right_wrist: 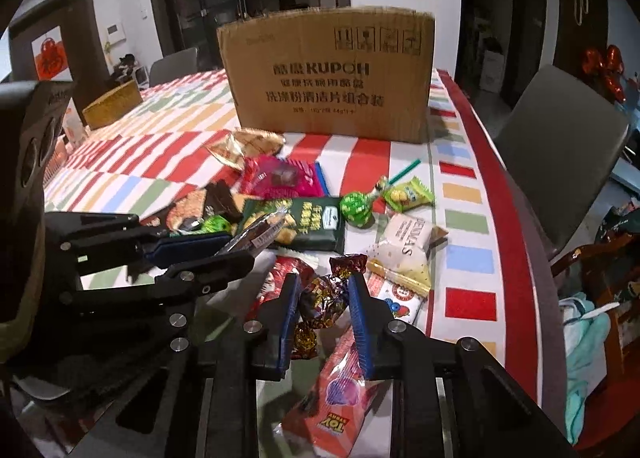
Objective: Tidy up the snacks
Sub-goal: 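Carry both held snacks up and over into the cardboard box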
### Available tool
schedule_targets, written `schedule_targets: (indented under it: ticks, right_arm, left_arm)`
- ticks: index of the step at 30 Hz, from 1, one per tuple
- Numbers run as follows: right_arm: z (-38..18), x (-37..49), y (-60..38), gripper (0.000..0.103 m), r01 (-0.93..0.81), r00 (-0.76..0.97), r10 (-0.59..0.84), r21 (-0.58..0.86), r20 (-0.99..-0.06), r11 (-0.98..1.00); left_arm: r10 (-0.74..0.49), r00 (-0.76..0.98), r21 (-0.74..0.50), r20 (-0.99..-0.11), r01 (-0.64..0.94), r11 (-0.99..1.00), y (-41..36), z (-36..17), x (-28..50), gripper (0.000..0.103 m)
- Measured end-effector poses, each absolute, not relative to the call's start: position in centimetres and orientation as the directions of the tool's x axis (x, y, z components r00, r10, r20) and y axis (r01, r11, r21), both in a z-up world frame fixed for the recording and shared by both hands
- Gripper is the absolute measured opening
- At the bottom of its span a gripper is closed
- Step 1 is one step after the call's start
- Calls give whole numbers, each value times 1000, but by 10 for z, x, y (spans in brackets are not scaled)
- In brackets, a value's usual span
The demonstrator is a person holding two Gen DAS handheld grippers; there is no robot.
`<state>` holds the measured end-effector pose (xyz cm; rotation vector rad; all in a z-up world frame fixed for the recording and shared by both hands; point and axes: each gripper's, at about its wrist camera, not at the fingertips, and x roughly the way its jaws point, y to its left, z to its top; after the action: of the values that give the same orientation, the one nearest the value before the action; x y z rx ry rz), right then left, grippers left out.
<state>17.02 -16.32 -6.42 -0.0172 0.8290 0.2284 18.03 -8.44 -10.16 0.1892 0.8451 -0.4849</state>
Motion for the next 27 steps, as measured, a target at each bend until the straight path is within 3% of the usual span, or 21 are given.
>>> schedule_targets:
  ticks: [13,27]
  right_arm:
    - [-11,159,-165,26,-246,726,242,85,-643,965]
    - [56,200,-163,26,-292,784,303,108,-541,950]
  left_arm:
    - [-327,665,-61,-672,390,919,-72,-40,160,17]
    - [-290,776,-66,-560,307,949,-55,30,188,17]
